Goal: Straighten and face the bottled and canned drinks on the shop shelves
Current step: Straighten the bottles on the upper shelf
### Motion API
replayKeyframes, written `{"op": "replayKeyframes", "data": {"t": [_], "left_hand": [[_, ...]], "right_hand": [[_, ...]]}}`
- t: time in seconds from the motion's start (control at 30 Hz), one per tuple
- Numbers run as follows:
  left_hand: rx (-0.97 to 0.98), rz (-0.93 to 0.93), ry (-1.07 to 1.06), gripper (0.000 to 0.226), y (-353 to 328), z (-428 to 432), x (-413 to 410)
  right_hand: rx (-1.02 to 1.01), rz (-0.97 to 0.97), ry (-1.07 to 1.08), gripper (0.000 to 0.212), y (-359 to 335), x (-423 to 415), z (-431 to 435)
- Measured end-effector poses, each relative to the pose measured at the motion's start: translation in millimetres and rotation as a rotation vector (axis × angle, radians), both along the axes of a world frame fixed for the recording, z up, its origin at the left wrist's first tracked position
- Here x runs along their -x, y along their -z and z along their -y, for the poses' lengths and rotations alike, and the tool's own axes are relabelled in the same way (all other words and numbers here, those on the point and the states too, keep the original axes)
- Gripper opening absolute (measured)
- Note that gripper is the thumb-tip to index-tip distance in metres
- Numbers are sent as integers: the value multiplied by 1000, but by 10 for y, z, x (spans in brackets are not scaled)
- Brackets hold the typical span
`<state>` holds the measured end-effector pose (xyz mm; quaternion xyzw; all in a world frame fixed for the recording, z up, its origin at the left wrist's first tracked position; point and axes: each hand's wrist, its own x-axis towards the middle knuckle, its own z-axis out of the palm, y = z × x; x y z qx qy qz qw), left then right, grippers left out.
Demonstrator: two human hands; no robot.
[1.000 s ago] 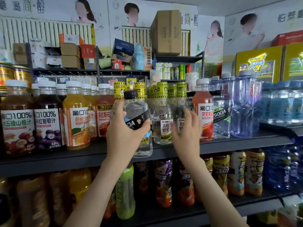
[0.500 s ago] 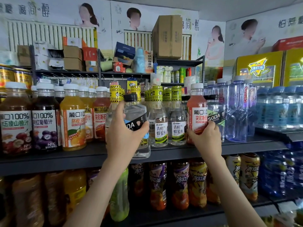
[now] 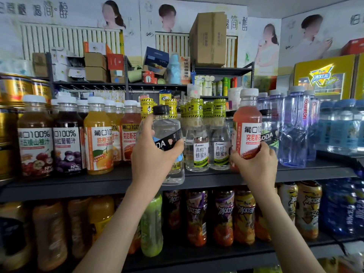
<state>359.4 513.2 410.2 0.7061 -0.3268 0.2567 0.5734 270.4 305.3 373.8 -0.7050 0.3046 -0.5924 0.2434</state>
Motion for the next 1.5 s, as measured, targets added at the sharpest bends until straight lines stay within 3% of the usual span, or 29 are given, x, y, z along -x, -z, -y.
{"op": "replayKeyframes", "data": {"t": [0.17,0.33,0.43,0.67,0.87,1.23,1.37,1.5], "left_hand": [[20,-16,-58,84,-30,-280,-75],[38,-7,-177,84,-18,-748,-221],[39,-7,-256,85,-2,-1028,-342],[74,-1,-325,84,89,-1570,-548],[69,18,-330,82,134,-1775,-692],[18,18,-255,85,261,-1743,-865],[0,8,-217,89,316,-1683,-888],[-28,5,-183,91,329,-1577,-872]], "right_hand": [[95,15,-205,46,-148,-27,-534],[71,29,-510,45,-132,-362,-1269],[82,24,-579,44,-72,-662,-1633],[97,35,-524,55,50,-1270,-2105],[116,-2,-355,71,162,-1545,-2283],[239,-97,-64,66,132,-1740,-2340],[186,-212,-203,63,122,-1726,-2348],[188,-176,-297,59,137,-1620,-2380]]}}
